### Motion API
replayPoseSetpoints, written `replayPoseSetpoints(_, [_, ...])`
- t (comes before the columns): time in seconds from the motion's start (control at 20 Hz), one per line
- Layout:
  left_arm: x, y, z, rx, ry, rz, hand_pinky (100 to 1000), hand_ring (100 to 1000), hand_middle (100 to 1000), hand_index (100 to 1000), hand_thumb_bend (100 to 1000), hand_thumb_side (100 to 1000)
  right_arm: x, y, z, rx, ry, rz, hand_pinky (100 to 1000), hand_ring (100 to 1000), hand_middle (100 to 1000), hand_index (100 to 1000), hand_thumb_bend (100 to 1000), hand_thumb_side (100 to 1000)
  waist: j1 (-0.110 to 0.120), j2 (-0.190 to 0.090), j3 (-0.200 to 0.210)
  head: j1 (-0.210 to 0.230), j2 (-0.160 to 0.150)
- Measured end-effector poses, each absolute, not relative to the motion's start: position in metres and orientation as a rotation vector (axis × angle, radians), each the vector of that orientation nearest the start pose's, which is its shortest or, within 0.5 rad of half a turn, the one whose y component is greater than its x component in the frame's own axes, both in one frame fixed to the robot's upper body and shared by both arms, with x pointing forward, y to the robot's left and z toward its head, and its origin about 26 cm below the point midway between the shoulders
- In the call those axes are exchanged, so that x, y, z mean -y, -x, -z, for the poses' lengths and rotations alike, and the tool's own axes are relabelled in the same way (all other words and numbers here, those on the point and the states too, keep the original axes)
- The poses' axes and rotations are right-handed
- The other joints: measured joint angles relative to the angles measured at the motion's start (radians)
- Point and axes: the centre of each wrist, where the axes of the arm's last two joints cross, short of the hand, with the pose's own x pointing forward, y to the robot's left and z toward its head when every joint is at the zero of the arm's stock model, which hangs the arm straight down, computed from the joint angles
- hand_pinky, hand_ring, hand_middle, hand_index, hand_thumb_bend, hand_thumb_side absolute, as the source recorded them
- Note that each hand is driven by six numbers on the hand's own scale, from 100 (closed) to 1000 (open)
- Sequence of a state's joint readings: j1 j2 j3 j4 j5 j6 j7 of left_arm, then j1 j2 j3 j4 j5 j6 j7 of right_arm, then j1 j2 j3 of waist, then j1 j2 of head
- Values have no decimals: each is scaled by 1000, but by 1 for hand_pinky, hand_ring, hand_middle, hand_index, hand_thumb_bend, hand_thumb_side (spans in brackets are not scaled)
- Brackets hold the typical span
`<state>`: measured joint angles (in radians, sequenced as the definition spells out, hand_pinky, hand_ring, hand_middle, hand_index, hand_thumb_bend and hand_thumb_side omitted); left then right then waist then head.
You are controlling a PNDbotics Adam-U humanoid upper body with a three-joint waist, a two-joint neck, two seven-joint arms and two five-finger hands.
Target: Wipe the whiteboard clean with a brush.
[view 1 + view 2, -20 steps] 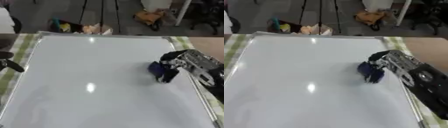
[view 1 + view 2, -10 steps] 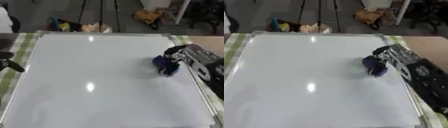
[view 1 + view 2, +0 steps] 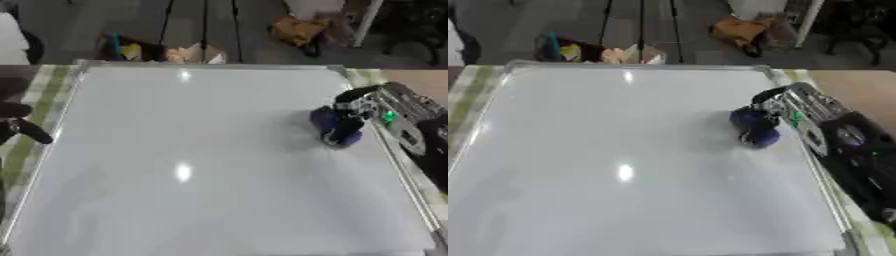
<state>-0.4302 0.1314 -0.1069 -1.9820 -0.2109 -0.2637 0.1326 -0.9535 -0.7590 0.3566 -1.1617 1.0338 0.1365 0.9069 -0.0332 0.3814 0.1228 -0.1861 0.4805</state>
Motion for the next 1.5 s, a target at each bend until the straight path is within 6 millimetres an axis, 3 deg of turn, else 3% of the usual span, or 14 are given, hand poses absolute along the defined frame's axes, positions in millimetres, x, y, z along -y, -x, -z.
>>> replayPoseSetpoints(0.3, [-188, -309, -216, -3567, 141, -376, 417, 831, 722, 630, 100, 920, 309, -443, -275, 672, 1050, -1632, 664, 647, 322, 260, 100, 598, -2, 0, 2, 0, 0])
replayPoseSetpoints(0.65, [-188, -309, -216, -3567, 140, -379, 418, 832, 724, 630, 100, 922, 300, -428, -267, 690, 1042, -1731, 669, 653, 328, 267, 100, 599, -7, 0, 7, 0, 0])
replayPoseSetpoints(1.5, [-188, -309, -216, -3566, 138, -387, 418, 832, 726, 630, 100, 920, 308, -406, -253, 687, 988, -1779, 664, 653, 329, 271, 100, 607, -7, -6, 7, -2, 0])
